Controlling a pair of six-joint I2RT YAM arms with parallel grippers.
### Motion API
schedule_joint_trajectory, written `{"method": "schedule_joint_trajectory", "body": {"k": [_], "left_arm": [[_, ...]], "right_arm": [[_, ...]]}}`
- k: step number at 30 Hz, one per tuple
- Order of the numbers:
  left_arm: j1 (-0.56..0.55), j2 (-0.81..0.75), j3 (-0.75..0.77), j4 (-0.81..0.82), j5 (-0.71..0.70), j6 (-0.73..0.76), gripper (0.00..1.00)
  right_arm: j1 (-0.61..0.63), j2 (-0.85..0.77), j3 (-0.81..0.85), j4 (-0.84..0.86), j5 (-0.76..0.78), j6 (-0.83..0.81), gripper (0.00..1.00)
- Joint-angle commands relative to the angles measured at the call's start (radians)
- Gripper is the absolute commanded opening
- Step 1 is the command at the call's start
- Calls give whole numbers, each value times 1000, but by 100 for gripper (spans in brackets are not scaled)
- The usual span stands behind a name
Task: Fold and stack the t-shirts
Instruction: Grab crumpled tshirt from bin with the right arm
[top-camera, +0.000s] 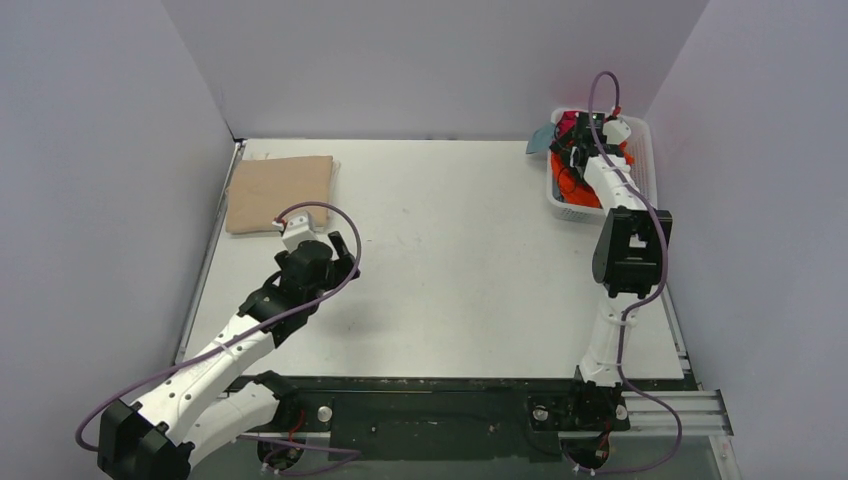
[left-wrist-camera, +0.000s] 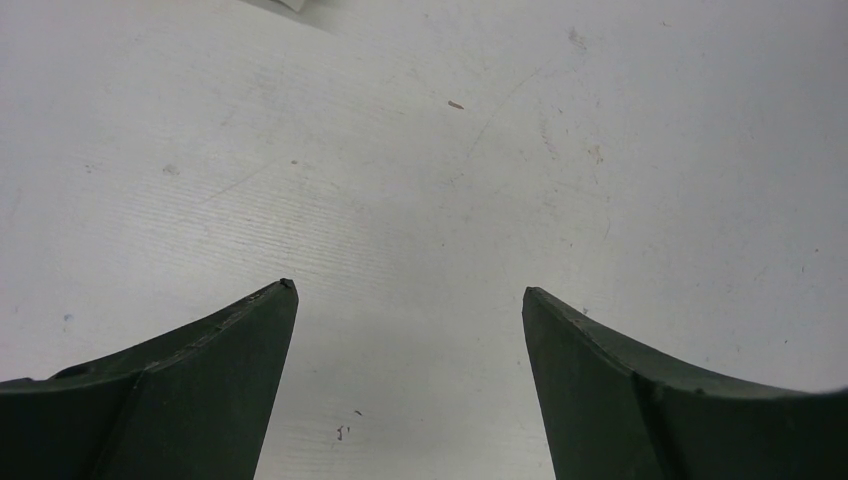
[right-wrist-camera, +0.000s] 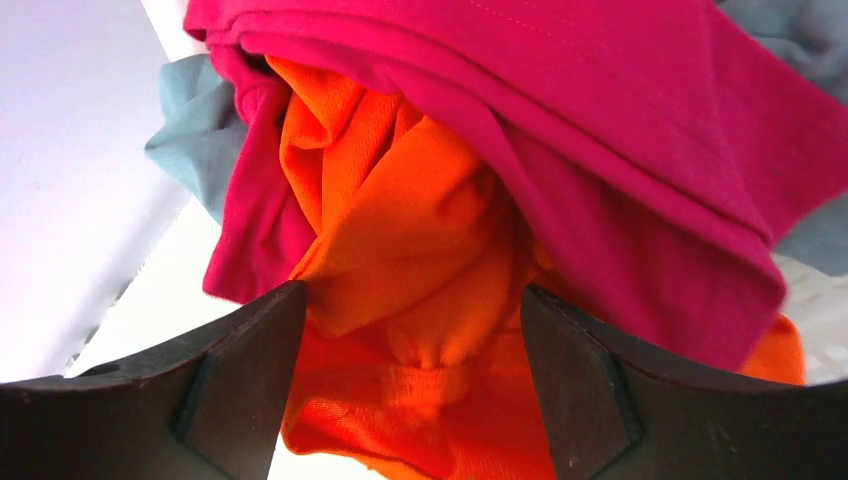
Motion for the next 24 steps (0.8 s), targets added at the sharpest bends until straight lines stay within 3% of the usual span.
{"method": "schedule_joint_trajectory", "body": {"k": [1,4,6,8,9,12,24], "left_arm": [[19,4,40,57,39,14,93],[24,2,36,58,44,12,93],[28,1,36,58,50,13,93],[30,0,37,56,55,14,93],[32,-1,37,54,58,14,93],[34,-7,36,52,69,14,93],[39,-65,24,61,116,13,93]], "right_arm": [[-2,53,69,77,34,53,72],[-6,73,62,119,32,73,68],[-11,76,51,143,13,81,60],[-12,64,22,192,-9,85,41],[-12,48,15,219,-14,85,26],[-12,2,-25,249,-10,70,3],[-13,-392,-222,314,33,-10,0]]}}
